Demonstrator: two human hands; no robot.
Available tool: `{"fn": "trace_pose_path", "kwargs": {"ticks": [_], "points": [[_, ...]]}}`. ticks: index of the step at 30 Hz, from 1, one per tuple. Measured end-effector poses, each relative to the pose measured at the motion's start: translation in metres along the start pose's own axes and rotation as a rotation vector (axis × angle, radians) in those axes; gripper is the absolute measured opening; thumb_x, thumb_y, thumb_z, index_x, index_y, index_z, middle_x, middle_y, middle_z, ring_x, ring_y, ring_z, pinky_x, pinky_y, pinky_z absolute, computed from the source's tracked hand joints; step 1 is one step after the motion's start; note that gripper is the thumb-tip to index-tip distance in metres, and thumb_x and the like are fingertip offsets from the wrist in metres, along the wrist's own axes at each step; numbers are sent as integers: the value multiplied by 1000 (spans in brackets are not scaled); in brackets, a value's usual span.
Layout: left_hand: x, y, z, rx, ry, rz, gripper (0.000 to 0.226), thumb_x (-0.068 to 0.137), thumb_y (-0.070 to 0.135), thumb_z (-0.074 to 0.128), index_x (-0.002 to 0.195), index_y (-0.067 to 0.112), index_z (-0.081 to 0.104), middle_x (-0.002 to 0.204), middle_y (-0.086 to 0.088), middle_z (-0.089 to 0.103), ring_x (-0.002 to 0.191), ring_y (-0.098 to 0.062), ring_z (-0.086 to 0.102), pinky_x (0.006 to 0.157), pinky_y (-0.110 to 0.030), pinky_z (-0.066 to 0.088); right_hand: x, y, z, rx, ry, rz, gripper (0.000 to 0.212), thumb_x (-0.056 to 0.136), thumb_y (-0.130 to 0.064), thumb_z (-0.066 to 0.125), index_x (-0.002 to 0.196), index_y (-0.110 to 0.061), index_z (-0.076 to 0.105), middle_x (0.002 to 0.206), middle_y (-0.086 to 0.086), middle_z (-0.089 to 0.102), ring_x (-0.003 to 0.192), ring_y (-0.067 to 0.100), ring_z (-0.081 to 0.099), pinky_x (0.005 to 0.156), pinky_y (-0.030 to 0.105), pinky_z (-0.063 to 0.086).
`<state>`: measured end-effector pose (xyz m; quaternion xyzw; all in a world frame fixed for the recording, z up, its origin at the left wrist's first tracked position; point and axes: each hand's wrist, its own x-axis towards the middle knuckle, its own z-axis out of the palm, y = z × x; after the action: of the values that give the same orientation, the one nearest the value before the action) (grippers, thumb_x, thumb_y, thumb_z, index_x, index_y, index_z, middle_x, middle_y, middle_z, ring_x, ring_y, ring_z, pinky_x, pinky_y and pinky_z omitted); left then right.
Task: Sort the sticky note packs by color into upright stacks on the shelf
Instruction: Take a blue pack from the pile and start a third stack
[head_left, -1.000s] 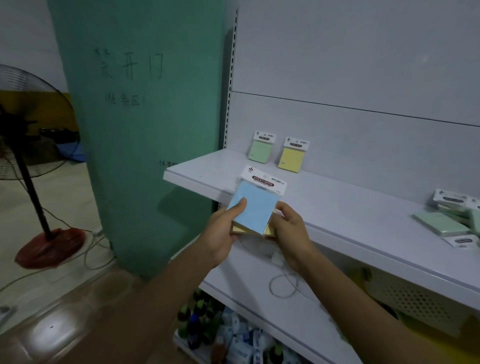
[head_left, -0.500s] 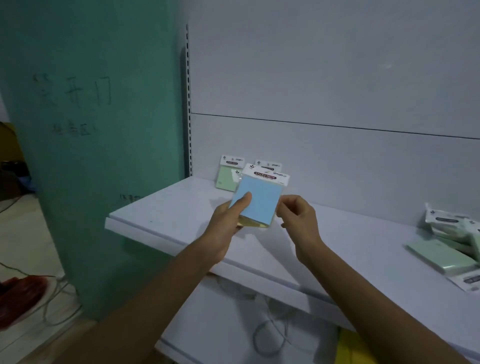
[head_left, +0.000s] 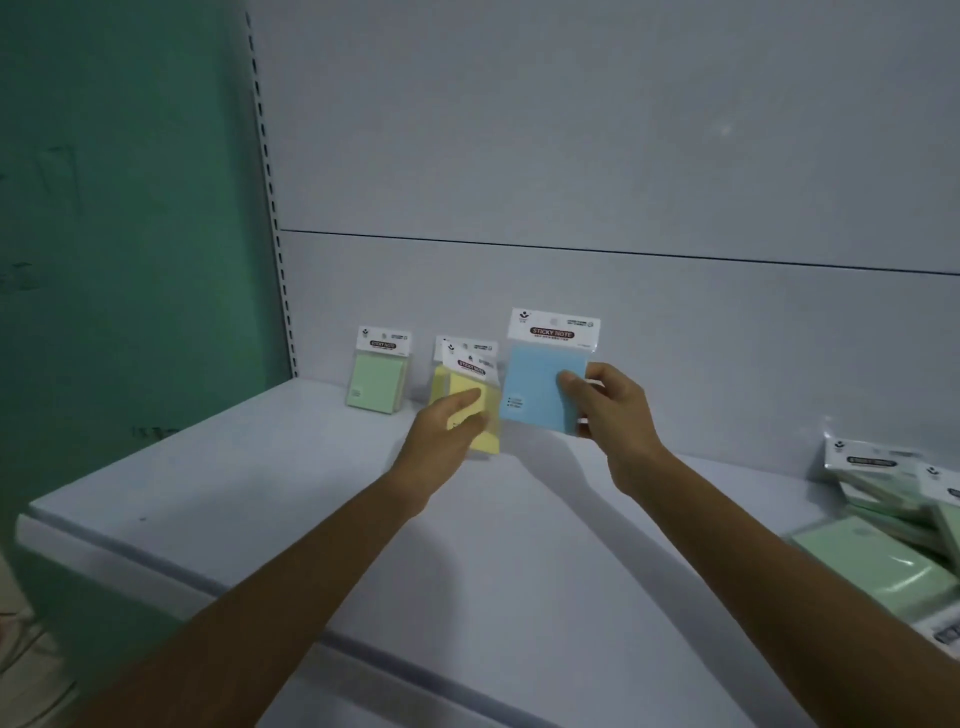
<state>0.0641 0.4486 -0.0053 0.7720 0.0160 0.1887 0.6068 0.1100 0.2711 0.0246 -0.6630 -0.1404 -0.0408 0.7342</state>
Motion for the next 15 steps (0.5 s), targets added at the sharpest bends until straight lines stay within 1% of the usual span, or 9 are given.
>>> {"fn": "trace_pose_path", "kwargs": {"ticks": [2,4,5,7,9,10,12,13,15], "points": [[15,-9,-6,111,23,42,39,92,6,51,127,21,56,135,2,53,121,-11,49,94,-19,35,14,11,-10,12,60,50,6,92,-19,58,91,-14,57,93,4,67,88,20,65,74,36,56],[27,-14,-12,244,-30,145,51,90,-1,50,134,23,47,138,4,49,125,-12,46,99,-20,34,27,24,-19,-21,98,104,8,91,-17,59,94,-11,56,97,9,67,89,24,65,73,36,56],[32,-17,-14,267,-53,182,61,88,-3,52,140,27,38,138,7,47,123,-12,47,98,-21,35,33,30,-22,-63,106,123,9,90,-16,60,95,-11,55,99,11,67,88,25,65,70,35,56],[43,-22,-17,230,-58,170,82,85,-3,56,147,34,16,132,7,49,110,-16,56,93,-28,44,42,45,-28,-217,120,134,13,88,-11,63,98,-11,54,102,13,66,87,27,65,64,33,54],[55,-28,-21,300,-14,154,93,83,5,64,147,36,4,115,2,60,96,-20,62,85,-32,49,51,57,-33,-392,149,116,17,85,-11,65,98,-14,54,102,12,65,91,27,64,71,36,53],[61,-33,-25,388,2,161,94,81,10,68,148,35,5,107,4,62,92,-19,62,83,-31,50,54,62,-36,-476,164,103,18,85,-12,65,98,-16,54,101,9,64,91,26,62,73,35,51],[72,-39,-35,543,3,206,84,78,20,73,144,28,21,109,5,64,95,-19,63,83,-35,51,59,67,-39,-605,191,71,18,84,-17,66,97,-20,54,98,3,62,88,21,59,73,32,46],[77,-42,-41,575,-4,231,75,76,22,74,139,23,32,109,3,65,95,-19,63,83,-35,51,62,69,-39,-633,208,59,19,83,-20,67,97,-21,53,96,0,61,88,20,58,74,33,47],[85,-49,-49,548,10,268,61,73,21,78,125,18,46,106,2,63,89,-15,62,77,-28,48,65,73,-34,-657,249,48,19,83,-23,66,95,-21,52,93,-2,59,87,19,57,77,37,49]]}}
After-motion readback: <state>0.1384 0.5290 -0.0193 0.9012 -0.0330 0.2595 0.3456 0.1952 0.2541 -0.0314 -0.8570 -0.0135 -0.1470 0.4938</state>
